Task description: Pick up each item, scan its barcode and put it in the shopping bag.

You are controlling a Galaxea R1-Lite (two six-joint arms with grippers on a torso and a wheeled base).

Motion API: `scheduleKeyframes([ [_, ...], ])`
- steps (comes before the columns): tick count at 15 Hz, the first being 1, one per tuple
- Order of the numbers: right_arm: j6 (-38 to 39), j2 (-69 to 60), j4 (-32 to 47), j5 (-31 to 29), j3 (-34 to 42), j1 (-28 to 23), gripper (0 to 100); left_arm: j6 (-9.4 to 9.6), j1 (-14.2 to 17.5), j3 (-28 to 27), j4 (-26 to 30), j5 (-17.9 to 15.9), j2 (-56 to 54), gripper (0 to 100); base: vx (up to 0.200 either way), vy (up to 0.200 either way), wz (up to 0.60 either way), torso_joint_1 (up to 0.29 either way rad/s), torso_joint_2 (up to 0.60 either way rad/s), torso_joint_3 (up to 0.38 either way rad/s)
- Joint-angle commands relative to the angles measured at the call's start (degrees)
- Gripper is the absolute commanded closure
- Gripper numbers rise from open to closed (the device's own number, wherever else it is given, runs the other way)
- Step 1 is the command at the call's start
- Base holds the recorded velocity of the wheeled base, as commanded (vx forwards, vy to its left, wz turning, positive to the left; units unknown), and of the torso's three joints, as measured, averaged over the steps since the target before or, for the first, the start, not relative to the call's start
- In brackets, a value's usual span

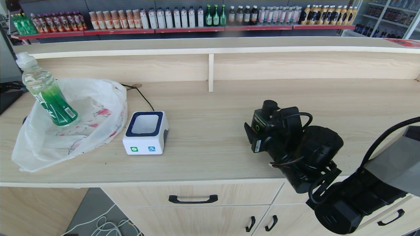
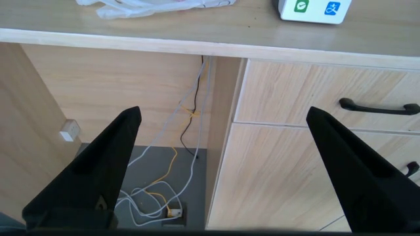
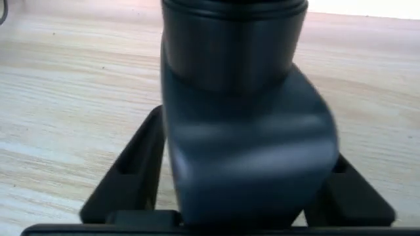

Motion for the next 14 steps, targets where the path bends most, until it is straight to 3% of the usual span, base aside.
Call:
scheduleKeyframes([
  [1, -0.02, -0.11, -0.04, 0.01, -0.02, 0.05, 100, -0.01, 0.11, 0.0, 0.07, 0.0, -0.02, 0, 0.0, 0.0, 0.0, 0.0, 0.0, 0.0],
  [14, -0.11, -7.23, -0.21, 0.28, 5.35, 0.66, 100, -0.01, 0.02, 0.0, -0.01, 0.0, -0.02, 0, 0.0, 0.0, 0.0, 0.0, 0.0, 0.0],
])
